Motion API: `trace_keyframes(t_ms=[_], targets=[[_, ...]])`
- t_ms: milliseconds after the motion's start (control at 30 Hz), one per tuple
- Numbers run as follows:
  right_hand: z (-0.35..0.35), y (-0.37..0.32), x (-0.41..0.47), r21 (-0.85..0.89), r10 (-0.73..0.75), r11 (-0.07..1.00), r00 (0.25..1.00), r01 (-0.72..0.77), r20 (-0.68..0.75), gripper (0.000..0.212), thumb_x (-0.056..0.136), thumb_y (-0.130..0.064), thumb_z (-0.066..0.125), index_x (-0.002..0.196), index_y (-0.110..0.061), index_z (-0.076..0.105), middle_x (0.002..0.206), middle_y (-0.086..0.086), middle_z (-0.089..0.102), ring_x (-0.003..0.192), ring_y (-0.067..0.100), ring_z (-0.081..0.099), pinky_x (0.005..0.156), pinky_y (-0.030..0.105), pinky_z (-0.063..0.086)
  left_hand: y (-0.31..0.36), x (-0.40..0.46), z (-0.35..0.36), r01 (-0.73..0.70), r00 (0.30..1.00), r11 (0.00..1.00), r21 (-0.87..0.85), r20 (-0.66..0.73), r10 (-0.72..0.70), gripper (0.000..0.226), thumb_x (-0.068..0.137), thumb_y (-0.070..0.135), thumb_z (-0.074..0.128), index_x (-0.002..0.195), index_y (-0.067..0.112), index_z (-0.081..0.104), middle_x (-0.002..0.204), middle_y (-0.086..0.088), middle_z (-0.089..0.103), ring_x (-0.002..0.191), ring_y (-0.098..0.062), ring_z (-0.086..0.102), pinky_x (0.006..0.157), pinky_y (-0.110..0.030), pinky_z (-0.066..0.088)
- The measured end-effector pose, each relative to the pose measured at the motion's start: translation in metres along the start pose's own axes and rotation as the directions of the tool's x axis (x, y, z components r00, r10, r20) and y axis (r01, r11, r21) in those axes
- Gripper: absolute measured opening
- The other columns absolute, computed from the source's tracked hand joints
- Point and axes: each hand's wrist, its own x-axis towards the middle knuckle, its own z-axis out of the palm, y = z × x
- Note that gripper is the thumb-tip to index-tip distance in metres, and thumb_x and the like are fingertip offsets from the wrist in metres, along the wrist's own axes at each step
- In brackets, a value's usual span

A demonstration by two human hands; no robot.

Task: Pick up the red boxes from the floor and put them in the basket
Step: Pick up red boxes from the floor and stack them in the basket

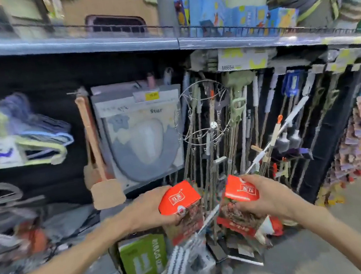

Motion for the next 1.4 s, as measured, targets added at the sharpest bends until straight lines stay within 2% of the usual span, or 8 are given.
trace_keyframes(t_ms=[267,400,567,733,867,1067,1200,1400], targets=[[0.038,-0.166,0.064,0.019,-0.398,0.917,0.914,0.398,0.083,0.092,0.062,-0.078,0.067,0.139,-0.034,0.043,0.127,-0.007,0.059,0.107,0.012,0.058,0.086,0.027,0.044,-0.053,-0.183,-0.079,0.410,0.899,0.911,0.051,-0.194,-0.394,0.082,0.071,0.075,0.067,0.137,0.032,0.044,0.122,0.014,0.058,0.104,-0.007,0.058,0.087,-0.025,0.047],[0.066,-0.279,0.069,0.062,-0.558,0.830,0.819,0.555,0.136,0.085,0.060,-0.080,0.066,0.131,-0.040,0.045,0.111,-0.014,0.060,0.093,0.009,0.059,0.078,0.029,0.048,-0.075,-0.293,-0.111,0.608,0.768,0.792,0.048,-0.287,-0.572,0.091,0.072,0.073,0.068,0.145,0.030,0.036,0.127,0.012,0.054,0.108,-0.011,0.056,0.089,-0.026,0.044],[0.109,-0.438,0.054,0.076,-0.729,0.680,0.661,0.729,0.179,0.090,0.055,-0.095,0.053,0.129,-0.044,0.044,0.113,-0.019,0.057,0.101,0.012,0.059,0.086,0.036,0.049,-0.097,-0.440,-0.153,0.745,0.605,0.666,-0.049,-0.370,-0.705,0.088,0.071,0.074,0.068,0.143,0.033,0.036,0.123,0.014,0.055,0.099,-0.004,0.057,0.083,-0.025,0.050],[0.156,-0.603,0.018,0.201,-0.847,0.529,0.500,0.824,0.180,0.082,0.059,-0.088,0.059,0.125,-0.040,0.050,0.108,-0.017,0.061,0.096,0.008,0.059,0.085,0.034,0.050,-0.116,-0.587,-0.198,0.837,0.456,0.545,-0.050,-0.486,-0.746,0.082,0.073,0.077,0.063,0.137,0.029,0.043,0.116,0.015,0.059,0.097,-0.005,0.060,0.083,-0.026,0.050],[0.196,-0.729,-0.019,0.249,-0.909,0.409,0.368,0.878,0.195,0.079,0.062,-0.085,0.060,0.124,-0.036,0.052,0.105,-0.013,0.063,0.089,0.008,0.060,0.081,0.032,0.051,-0.131,-0.703,-0.228,0.904,0.328,0.422,-0.064,-0.529,-0.783,0.097,0.067,0.088,0.056,0.140,0.027,0.041,0.123,0.009,0.060,0.101,-0.008,0.058,0.086,-0.029,0.049],[0.256,-0.905,-0.061,0.325,-0.958,0.242,0.171,0.914,0.231,0.087,0.060,-0.090,0.056,0.130,-0.040,0.046,0.101,-0.019,0.062,0.083,0.000,0.060,0.072,0.028,0.052,-0.156,-0.842,-0.268,0.945,0.132,0.276,-0.175,-0.570,-0.811,0.084,0.078,0.065,0.067,0.144,0.022,0.037,0.127,0.005,0.056,0.104,-0.013,0.056,0.082,-0.023,0.044],[0.295,-1.016,-0.087,0.348,-0.972,0.139,0.059,0.927,0.229,0.082,0.065,-0.082,0.062,0.129,-0.032,0.050,0.109,-0.010,0.063,0.092,0.010,0.061,0.081,0.033,0.052,-0.192,-0.929,-0.288,0.962,0.008,0.164,-0.219,-0.576,-0.817,0.083,0.077,0.070,0.066,0.142,0.025,0.040,0.128,0.003,0.059,0.101,-0.012,0.057,0.082,-0.024,0.045],[0.365,-1.190,-0.109,0.370,-0.968,-0.024,-0.115,0.929,0.225,0.088,0.059,-0.091,0.054,0.125,-0.034,0.050,0.104,-0.014,0.064,0.087,0.006,0.061,0.077,0.032,0.053,-0.248,-1.042,-0.328,0.965,-0.133,0.035,-0.261,-0.595,-0.793,0.074,0.076,0.069,0.066,0.134,0.026,0.048,0.121,0.007,0.061,0.099,-0.011,0.058,0.086,-0.031,0.049]])
